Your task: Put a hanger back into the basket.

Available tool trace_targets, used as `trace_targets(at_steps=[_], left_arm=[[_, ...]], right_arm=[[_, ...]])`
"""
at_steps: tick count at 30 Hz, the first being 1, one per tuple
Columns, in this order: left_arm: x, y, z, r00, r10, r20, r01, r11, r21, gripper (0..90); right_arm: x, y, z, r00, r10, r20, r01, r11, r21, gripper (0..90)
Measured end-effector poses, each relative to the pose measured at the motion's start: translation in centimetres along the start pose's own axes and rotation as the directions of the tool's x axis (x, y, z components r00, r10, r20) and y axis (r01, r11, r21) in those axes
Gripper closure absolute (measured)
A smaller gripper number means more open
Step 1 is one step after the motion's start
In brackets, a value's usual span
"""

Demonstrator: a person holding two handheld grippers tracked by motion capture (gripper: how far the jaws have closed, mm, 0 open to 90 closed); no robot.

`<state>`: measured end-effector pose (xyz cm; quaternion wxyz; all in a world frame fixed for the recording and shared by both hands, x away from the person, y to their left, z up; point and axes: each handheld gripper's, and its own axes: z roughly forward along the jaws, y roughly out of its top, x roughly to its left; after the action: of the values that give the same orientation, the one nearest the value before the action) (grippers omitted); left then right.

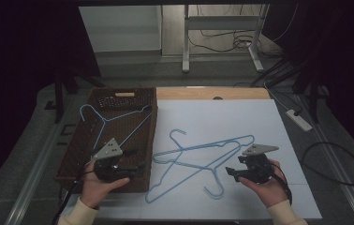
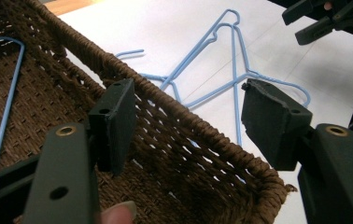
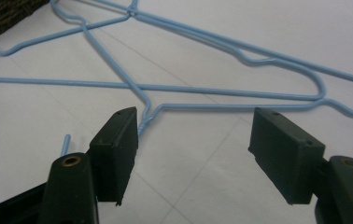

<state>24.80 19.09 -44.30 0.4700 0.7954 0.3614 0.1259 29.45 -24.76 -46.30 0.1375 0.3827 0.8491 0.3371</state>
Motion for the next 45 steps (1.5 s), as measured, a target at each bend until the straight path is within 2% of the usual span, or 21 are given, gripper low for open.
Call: trace_targets(at_steps=[3,5,12,15,20,24,27,29,33,34,41,44,45], left_arm=[[0.1,-0.1,0.0,0.9999,-0.015,0.000,0.015,0.9998,-0.009,36.6],[0.4,-0.1,0.1,0.9987,-0.044,0.025,0.044,0.9990,-0.012,36.7],[0.1,0.0,0.6,0.9999,-0.011,0.000,0.011,0.9999,0.008,36.7],[0.1,0.0,0.5,0.9999,-0.012,0.003,0.012,0.9999,0.007,36.7],[0.1,0.0,0.6,0.9999,-0.011,-0.002,0.011,0.9999,0.011,36.7],[0.0,0.0,0.6,0.9999,-0.009,-0.004,0.009,0.9999,0.012,36.7],[0.0,-0.1,0.6,0.9999,-0.006,-0.014,0.007,0.9999,0.014,36.7],[0.0,-0.1,0.6,0.9998,-0.002,-0.019,0.003,0.9999,0.014,36.5],[0.0,-0.1,0.6,0.9999,-0.004,-0.016,0.005,0.9999,0.013,36.5],[0.0,-0.1,0.7,0.9998,-0.004,-0.020,0.004,0.9999,0.014,36.5],[-0.1,-0.1,0.7,0.9998,0.001,-0.020,-0.001,0.9998,0.019,36.5],[-0.1,-0.1,0.7,0.9998,0.001,-0.019,-0.001,0.9998,0.019,36.5],[-0.1,-0.1,0.7,0.9998,0.002,-0.019,-0.002,0.9998,0.019,36.5]], right_arm=[[0.4,0.2,0.5,1.0000,0.002,-0.003,-0.002,0.999,0.032,33.3],[0.8,0.4,0.9,1.0000,-0.003,-0.004,0.003,0.999,0.052,33.3],[1.7,0.6,2.2,0.9996,-0.027,-0.012,0.028,0.992,0.121,32.8],[2.1,0.7,2.8,0.9992,-0.033,-0.024,0.037,0.986,0.161,32.3],[2.9,1.0,3.8,0.9994,-0.018,-0.028,0.024,0.976,0.217,31.7],[3.0,1.2,4.2,0.9997,-0.007,-0.025,0.012,0.972,0.234,33.0],[3.1,1.2,4.9,0.9999,-0.004,-0.012,0.007,0.965,0.262,34.2],[3.3,1.2,5.4,0.9999,-0.012,0.007,0.009,0.957,0.290,37.9],[3.5,1.1,6.0,0.9998,-0.015,0.012,0.011,0.950,0.313,43.0],[3.7,1.1,6.3,0.9998,-0.018,0.013,0.013,0.945,0.327,47.0],[4.4,1.2,6.4,0.9981,-0.037,0.049,0.019,0.942,0.336,56.1],[4.9,1.3,6.4,0.9977,-0.027,0.062,0.003,0.937,0.349,67.2],[4.9,1.3,6.4,0.9977,-0.022,0.065,-0.002,0.935,0.355,68.4]])
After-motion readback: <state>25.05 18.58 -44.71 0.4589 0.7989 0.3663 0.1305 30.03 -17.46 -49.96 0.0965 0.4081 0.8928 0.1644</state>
